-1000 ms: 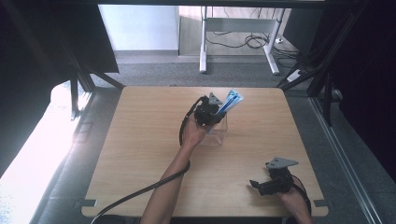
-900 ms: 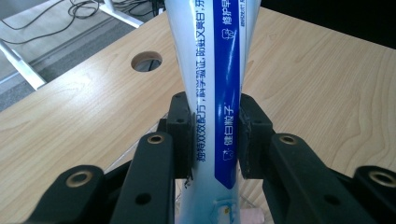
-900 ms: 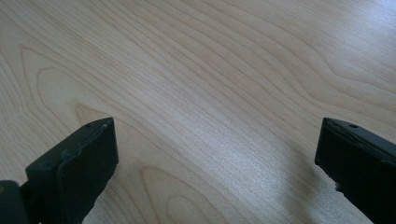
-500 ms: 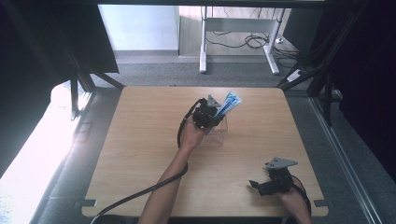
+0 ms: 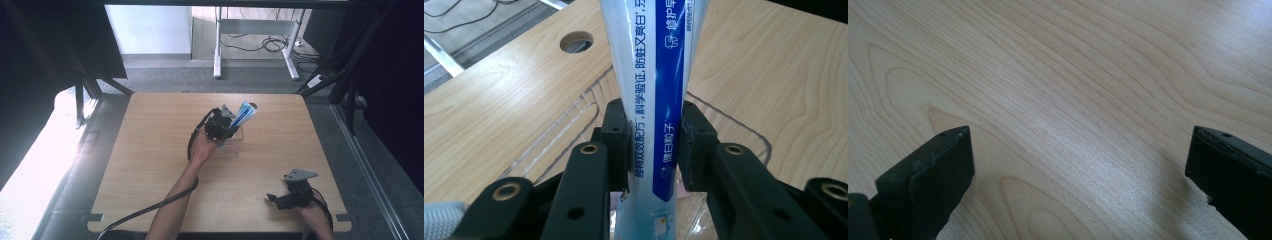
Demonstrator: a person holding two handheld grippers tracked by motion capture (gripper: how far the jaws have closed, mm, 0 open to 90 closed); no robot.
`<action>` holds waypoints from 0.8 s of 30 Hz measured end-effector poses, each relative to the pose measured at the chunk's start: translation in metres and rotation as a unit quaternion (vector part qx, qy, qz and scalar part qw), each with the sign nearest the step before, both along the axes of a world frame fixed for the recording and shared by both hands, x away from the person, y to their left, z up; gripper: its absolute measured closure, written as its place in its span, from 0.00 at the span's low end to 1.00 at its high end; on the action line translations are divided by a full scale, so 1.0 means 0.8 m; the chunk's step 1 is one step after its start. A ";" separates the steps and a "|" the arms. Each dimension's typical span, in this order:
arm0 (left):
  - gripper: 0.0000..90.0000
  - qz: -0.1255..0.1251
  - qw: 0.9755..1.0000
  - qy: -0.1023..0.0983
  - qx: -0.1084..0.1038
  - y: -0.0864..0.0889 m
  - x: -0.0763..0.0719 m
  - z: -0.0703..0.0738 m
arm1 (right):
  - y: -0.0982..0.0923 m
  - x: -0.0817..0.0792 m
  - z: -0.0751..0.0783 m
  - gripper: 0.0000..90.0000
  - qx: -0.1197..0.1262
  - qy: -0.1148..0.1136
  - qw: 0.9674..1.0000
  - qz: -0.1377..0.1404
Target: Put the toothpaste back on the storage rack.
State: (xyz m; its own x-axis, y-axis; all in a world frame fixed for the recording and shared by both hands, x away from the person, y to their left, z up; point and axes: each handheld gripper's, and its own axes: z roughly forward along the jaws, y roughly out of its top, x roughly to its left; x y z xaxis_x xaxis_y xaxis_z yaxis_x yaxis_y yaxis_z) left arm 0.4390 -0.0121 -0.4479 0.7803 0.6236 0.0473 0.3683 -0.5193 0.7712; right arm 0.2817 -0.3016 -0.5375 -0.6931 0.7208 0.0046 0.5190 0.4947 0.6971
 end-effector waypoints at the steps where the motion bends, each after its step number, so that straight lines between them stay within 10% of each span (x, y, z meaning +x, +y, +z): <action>1: 0.78 0.001 1.000 0.002 0.000 0.000 -0.001 0.000 | 0.000 0.000 0.000 0.00 0.000 0.000 1.000 0.000; 24: 0.74 -0.019 0.999 0.029 0.021 0.006 -0.014 -0.004 | 0.003 0.000 -0.002 0.00 -0.004 0.002 1.000 0.003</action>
State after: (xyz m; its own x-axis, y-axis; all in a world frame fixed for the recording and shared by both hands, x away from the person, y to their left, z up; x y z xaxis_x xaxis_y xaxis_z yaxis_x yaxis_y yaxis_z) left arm 0.4275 -0.0074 -0.4515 0.8058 0.5917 0.0263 0.3915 -0.5654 0.7259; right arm 0.2814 -0.2991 -0.5390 -0.6980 0.7161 0.0004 0.5178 0.5043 0.6911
